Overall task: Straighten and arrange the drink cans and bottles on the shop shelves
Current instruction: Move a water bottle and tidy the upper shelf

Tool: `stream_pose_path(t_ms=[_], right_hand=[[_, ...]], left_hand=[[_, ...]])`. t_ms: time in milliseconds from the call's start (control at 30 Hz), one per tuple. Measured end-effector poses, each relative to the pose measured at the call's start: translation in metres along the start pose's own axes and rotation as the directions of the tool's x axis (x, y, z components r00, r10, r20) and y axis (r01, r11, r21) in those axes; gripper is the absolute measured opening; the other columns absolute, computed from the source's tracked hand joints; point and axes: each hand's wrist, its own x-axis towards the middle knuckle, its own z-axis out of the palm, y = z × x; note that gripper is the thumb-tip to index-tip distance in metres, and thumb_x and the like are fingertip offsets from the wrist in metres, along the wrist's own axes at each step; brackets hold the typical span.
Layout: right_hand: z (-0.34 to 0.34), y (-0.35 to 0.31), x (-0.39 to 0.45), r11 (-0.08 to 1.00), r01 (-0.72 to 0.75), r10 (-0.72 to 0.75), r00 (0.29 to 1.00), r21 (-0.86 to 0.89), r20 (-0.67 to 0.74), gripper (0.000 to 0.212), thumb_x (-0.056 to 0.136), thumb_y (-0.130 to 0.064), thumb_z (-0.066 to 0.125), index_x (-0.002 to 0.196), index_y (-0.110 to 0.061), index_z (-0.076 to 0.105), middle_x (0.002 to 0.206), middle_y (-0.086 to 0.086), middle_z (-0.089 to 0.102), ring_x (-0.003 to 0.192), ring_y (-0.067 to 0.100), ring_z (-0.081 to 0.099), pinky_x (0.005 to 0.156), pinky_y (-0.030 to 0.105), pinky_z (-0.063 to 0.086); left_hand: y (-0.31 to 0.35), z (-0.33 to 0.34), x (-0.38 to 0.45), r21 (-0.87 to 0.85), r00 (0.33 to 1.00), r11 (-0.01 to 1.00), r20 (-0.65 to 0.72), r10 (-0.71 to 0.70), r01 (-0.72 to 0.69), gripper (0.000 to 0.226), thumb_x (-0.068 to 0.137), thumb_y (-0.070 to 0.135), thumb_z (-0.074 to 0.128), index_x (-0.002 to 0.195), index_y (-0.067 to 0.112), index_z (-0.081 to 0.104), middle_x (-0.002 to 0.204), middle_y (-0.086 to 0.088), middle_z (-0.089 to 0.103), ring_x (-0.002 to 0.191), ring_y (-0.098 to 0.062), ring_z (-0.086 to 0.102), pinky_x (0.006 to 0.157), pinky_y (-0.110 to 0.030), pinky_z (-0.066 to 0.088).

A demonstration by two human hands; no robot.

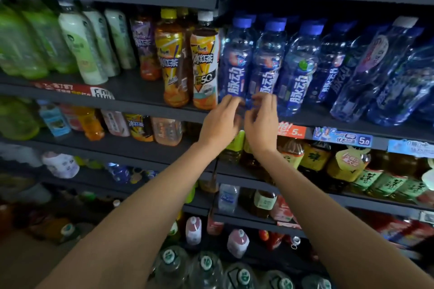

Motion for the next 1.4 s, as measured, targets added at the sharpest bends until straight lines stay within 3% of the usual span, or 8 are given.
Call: stream_pose_path(t_ms=[200,400,667,833,933,1133,1233,1400], right_hand=[[0.081,-0.024,-0.074,0.997,-0.062,0.071,0.939,-0.037,0.337,0.019,0.081,0.001,0.054,0.1,-0.002,0.054,0.089,0.013,0.057,0.077,0.029,0.056,0.067,0.036,0.042],[0.224,-0.071,-0.156,0.95,-0.225,0.309,0.592,-0.215,0.744,0.023,0.088,-0.011,0.056,0.109,-0.004,0.054,0.102,0.014,0.064,0.097,0.029,0.06,0.073,0.03,0.045],[0.395,-0.086,-0.262,0.767,-0.539,0.598,0.4,-0.349,0.695,0.044,0.085,-0.023,0.067,0.12,-0.001,0.053,0.122,0.015,0.059,0.115,0.028,0.053,0.088,0.028,0.039],[0.465,-0.058,-0.267,0.634,-0.709,0.704,0.361,-0.31,0.612,0.066,0.08,-0.024,0.072,0.134,-0.006,0.038,0.134,0.012,0.049,0.122,0.029,0.048,0.091,0.034,0.041],[0.504,-0.022,-0.279,0.568,-0.771,0.749,0.338,-0.289,0.57,0.065,0.078,-0.019,0.073,0.132,-0.005,0.039,0.128,0.01,0.052,0.116,0.027,0.052,0.078,0.031,0.042],[0.567,0.039,-0.289,0.642,-0.751,0.67,0.454,-0.151,0.587,0.076,0.081,-0.01,0.068,0.142,-0.014,0.024,0.129,0.0,0.044,0.118,0.016,0.045,0.079,0.027,0.04],[0.592,0.046,-0.281,0.702,-0.704,0.602,0.509,-0.104,0.614,0.08,0.077,-0.006,0.07,0.142,-0.013,0.025,0.131,0.005,0.047,0.116,0.02,0.049,0.082,0.026,0.041],[0.585,0.02,-0.284,0.698,-0.713,0.635,0.571,-0.068,0.52,0.081,0.07,-0.012,0.072,0.14,-0.012,0.031,0.137,0.01,0.04,0.123,0.027,0.044,0.099,0.033,0.04]], left_hand=[[-0.097,-0.031,-0.102,0.114,0.961,0.97,0.153,-0.23,0.214,0.033,0.087,0.005,0.048,0.12,0.008,0.052,0.119,-0.01,0.053,0.102,-0.03,0.055,0.075,-0.039,0.043],[-0.24,-0.078,-0.194,0.206,0.786,0.855,0.338,-0.518,0.475,0.037,0.089,0.011,0.051,0.123,0.005,0.042,0.124,-0.013,0.046,0.104,-0.033,0.054,0.076,-0.038,0.043],[-0.419,-0.125,-0.276,0.096,0.584,0.657,0.378,-0.719,0.747,0.044,0.083,0.013,0.064,0.12,-0.001,0.043,0.115,-0.02,0.052,0.105,-0.034,0.055,0.09,-0.044,0.045],[-0.479,-0.101,-0.27,0.022,0.549,0.606,0.396,-0.736,0.795,0.059,0.084,0.02,0.066,0.131,0.002,0.035,0.133,-0.013,0.047,0.116,-0.029,0.052,0.095,-0.037,0.042],[-0.514,-0.067,-0.263,-0.042,0.512,0.54,0.389,-0.766,0.84,0.074,0.082,0.022,0.069,0.14,0.004,0.026,0.14,-0.011,0.041,0.127,-0.026,0.042,0.098,-0.03,0.034],[-0.573,0.012,-0.236,-0.273,0.468,0.388,0.364,-0.805,0.88,0.08,0.078,0.022,0.074,0.141,0.006,0.026,0.143,-0.008,0.039,0.13,-0.023,0.041,0.099,-0.022,0.032],[-0.591,0.028,-0.231,-0.287,0.491,0.406,0.37,-0.789,0.868,0.088,0.073,0.029,0.078,0.143,0.01,0.027,0.145,-0.007,0.038,0.131,-0.024,0.04,0.105,-0.028,0.033],[-0.566,0.009,-0.249,-0.271,0.524,0.449,0.424,-0.739,0.852,0.058,0.065,0.013,0.083,0.109,0.012,0.045,0.111,-0.001,0.056,0.106,-0.016,0.055,0.08,-0.016,0.04]])
